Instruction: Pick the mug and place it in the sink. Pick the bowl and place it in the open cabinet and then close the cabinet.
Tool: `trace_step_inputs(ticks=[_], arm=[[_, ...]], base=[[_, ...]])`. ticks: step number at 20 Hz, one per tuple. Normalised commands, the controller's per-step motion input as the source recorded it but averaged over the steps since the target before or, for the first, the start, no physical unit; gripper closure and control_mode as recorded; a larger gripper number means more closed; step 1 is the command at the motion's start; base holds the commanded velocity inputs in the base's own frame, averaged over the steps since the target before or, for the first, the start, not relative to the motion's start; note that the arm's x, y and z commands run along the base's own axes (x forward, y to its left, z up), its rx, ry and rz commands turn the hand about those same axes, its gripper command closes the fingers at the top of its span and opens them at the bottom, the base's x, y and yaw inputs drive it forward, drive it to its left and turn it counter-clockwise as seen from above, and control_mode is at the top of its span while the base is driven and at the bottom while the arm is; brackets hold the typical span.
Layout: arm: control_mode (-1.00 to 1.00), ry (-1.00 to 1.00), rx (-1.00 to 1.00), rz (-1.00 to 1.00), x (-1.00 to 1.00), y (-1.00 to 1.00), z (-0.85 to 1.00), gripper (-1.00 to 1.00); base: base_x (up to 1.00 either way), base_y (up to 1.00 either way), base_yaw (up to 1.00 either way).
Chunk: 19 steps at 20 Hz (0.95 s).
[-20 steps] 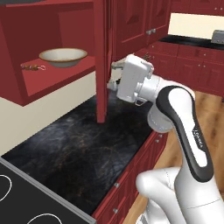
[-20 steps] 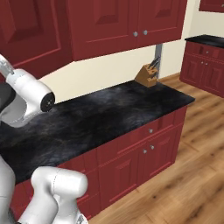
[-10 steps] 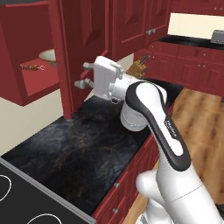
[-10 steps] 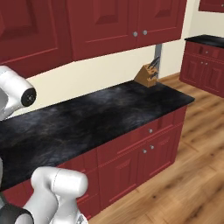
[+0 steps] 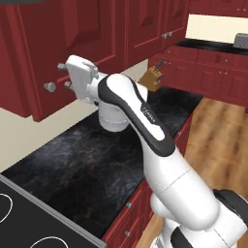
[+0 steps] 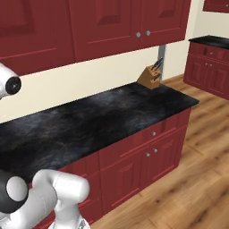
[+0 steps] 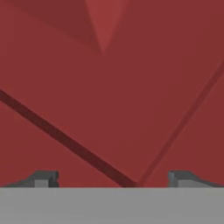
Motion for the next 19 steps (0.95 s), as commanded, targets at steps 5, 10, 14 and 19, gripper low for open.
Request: trace_step_inputs(ticks=[5, 10, 14, 19], arm=[[-1.00, 0.05, -0.04, -0.01, 0.58, 0.95, 0.02, -1.00], [-1.00, 0.13, -0.03, -0.04, 0.75, 1.00, 0.00, -1.00], [-1.00, 0.15, -0.01, -0.05, 0.67, 1.00, 0.00, -1.00], [-1.00, 0.17, -0.01, -0.05, 0.50, 0.68, 0.00, -1.00]], base=[[0.00, 0.00, 0.00], [0.00, 0.00, 0.00], [0.00, 0.00, 0.00], [0.00, 0.00, 0.00]])
